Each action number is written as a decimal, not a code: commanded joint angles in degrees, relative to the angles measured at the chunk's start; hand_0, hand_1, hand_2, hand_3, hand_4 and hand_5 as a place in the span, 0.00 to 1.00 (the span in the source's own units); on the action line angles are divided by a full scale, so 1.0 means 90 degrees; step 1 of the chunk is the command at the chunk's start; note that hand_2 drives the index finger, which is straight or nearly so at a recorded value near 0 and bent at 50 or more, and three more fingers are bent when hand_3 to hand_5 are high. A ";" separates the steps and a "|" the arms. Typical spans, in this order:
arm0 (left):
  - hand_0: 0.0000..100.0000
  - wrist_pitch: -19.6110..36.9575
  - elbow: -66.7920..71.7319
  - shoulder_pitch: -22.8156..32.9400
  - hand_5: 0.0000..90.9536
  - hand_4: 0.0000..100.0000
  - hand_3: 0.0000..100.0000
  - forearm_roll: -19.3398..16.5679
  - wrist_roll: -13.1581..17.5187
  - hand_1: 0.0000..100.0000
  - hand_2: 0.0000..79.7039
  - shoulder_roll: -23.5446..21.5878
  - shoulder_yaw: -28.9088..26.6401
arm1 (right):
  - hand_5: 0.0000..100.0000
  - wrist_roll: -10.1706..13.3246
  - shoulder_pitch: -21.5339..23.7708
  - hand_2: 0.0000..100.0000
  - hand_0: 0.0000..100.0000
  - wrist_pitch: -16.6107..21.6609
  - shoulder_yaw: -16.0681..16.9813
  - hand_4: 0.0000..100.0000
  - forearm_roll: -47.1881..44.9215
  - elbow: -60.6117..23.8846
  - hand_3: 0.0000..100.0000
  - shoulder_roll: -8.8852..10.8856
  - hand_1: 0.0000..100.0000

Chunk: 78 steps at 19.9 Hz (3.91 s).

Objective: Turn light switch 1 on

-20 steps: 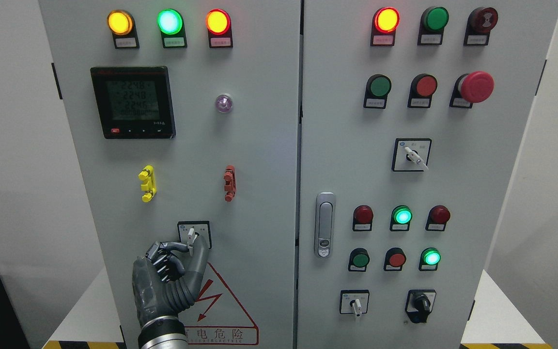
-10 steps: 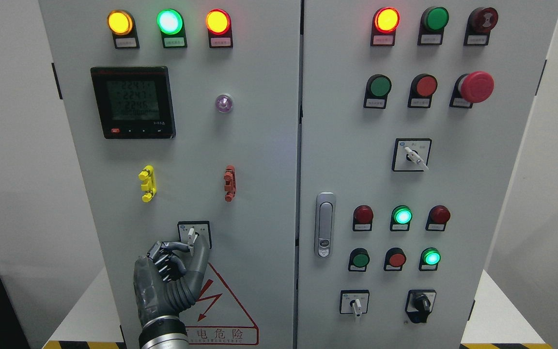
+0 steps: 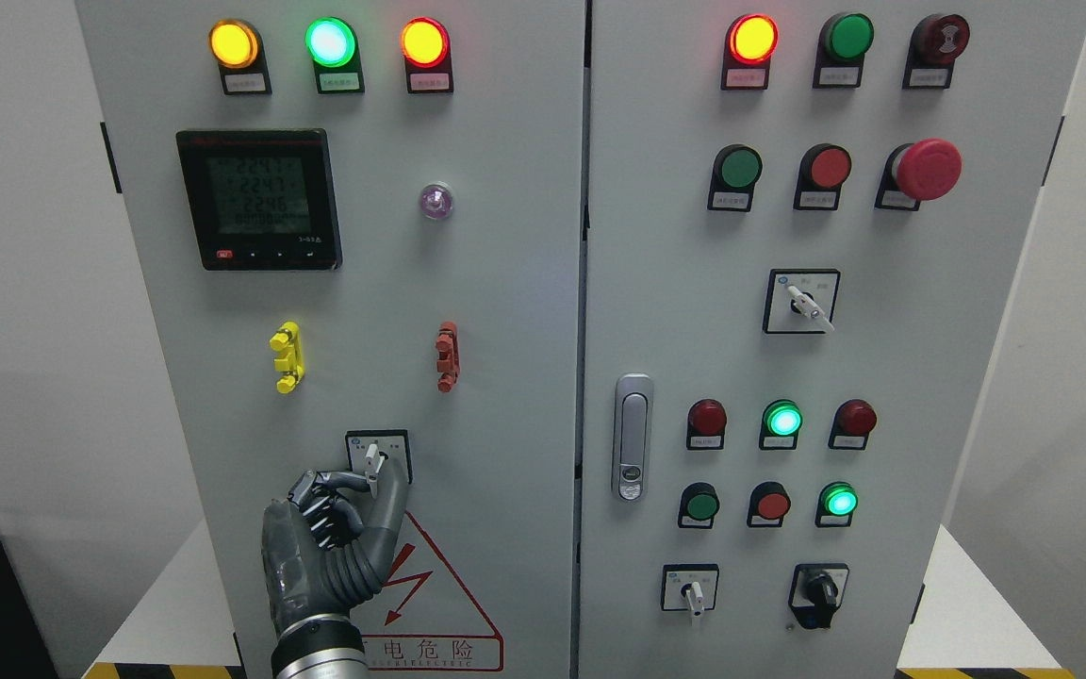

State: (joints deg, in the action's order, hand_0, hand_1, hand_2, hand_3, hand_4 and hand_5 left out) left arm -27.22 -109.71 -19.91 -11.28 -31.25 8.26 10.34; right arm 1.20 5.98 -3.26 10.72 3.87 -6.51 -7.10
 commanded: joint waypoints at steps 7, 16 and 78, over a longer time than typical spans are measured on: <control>0.26 -0.0012 0.0012 -0.0024 0.97 1.00 1.00 0.0004 0.0005 0.62 0.75 0.0000 0.0004 | 0.00 0.0004 0.0000 0.00 0.00 0.0001 0.0000 0.00 0.0000 0.0000 0.00 -0.0002 0.00; 0.29 -0.0032 0.0003 -0.0053 0.97 1.00 1.00 0.0004 0.0015 0.60 0.76 0.0000 0.0013 | 0.00 0.0014 0.0000 0.00 0.00 0.0001 0.0000 0.00 0.0000 0.0000 0.00 0.0007 0.00; 0.18 -0.0032 -0.0027 0.0044 0.96 1.00 1.00 0.0052 0.0034 0.40 0.83 -0.0010 0.0043 | 0.00 0.0004 0.0000 0.00 0.00 0.0001 0.0000 0.00 0.0000 0.0000 0.00 -0.0003 0.00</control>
State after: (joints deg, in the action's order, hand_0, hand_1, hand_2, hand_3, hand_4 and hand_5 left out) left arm -27.64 -109.71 -20.06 -10.85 -30.91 8.38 10.67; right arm 1.24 5.98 -3.27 10.74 3.87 -6.50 -7.11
